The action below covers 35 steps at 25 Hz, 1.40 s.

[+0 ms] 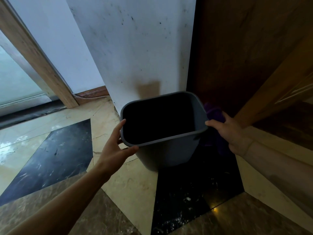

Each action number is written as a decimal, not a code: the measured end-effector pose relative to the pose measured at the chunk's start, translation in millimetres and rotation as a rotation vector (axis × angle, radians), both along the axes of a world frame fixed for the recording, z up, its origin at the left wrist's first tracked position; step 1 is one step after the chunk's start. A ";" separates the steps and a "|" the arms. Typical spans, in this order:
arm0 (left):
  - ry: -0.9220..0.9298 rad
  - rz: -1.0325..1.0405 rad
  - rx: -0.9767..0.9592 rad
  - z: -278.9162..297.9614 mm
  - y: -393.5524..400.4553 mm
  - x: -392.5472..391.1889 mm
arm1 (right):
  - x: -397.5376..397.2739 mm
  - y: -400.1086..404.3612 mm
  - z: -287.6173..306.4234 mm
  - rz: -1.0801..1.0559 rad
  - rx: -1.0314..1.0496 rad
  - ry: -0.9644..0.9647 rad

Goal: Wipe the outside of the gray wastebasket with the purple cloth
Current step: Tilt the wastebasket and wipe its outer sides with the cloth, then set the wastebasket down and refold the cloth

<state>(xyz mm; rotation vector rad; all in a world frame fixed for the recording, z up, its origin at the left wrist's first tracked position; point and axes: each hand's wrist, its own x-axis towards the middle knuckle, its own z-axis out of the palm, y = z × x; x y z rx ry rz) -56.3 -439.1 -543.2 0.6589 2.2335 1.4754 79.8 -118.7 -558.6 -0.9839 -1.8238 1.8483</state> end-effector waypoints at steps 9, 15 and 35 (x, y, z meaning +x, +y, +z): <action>-0.005 0.018 -0.013 -4.1 33.3 -43.6 | -47.8 22.9 -11.2 -0.021 0.121 -0.002; -0.029 0.010 -0.002 -9.6 37.5 -49.1 | -55.3 30.1 -10.3 -0.017 0.123 -0.018; -0.059 -0.086 0.005 159.8 108.1 59.7 | -4.1 -56.4 178.6 -0.057 -0.547 0.279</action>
